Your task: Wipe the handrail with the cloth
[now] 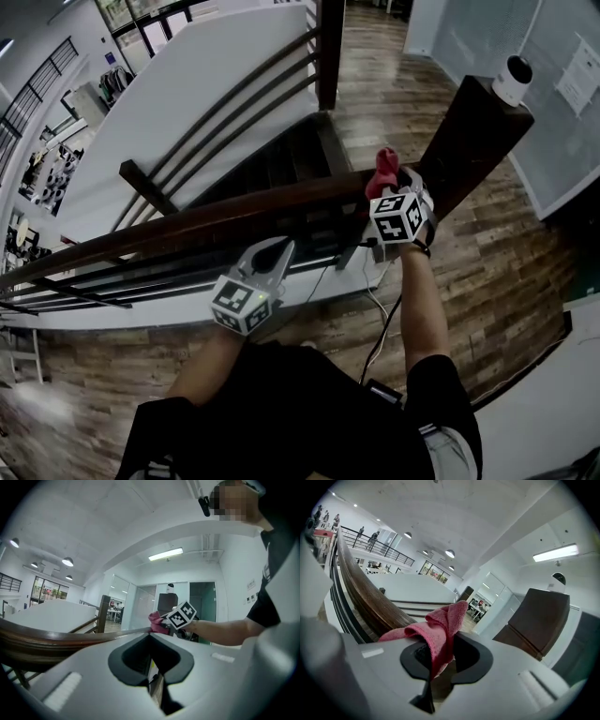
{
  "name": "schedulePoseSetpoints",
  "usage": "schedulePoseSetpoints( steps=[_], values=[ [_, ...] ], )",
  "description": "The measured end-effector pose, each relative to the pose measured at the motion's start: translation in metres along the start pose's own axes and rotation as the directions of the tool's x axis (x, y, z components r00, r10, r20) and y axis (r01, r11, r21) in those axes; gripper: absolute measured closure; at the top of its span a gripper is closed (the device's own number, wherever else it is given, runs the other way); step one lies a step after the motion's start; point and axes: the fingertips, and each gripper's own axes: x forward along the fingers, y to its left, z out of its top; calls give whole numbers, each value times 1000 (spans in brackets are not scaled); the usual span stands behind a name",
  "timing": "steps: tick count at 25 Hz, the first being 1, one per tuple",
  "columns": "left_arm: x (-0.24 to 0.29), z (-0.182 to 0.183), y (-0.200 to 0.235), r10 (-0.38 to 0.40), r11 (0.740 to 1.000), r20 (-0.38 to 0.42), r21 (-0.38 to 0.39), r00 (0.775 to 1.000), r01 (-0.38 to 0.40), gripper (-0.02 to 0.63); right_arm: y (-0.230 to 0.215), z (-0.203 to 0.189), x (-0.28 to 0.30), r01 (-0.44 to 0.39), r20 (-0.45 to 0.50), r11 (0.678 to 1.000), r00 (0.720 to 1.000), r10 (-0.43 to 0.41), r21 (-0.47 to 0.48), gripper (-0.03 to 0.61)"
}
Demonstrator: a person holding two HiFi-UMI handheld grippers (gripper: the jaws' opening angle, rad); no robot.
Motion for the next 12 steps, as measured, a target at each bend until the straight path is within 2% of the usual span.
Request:
schedulePoseSetpoints(
  steps=[2,5,8,12],
  values=[
    [-10,0,5,13,1000,6,-11,1000,-13,614,3,3,-16,8,51,999,999,-10,35,526],
    [-33,1,21,52,998,31,-37,998,-51,614,26,17,-54,-38,175,988,984,12,148,526],
    [-63,4,46,102,993,53,-69,993,-98,614,59,41,-88,-107,285,968,958,38,229,526],
    [-106,12,76,158,987,87,-55,984,-153,614,103,75,-119,-223,413,934,906,93,279,526]
  ],
)
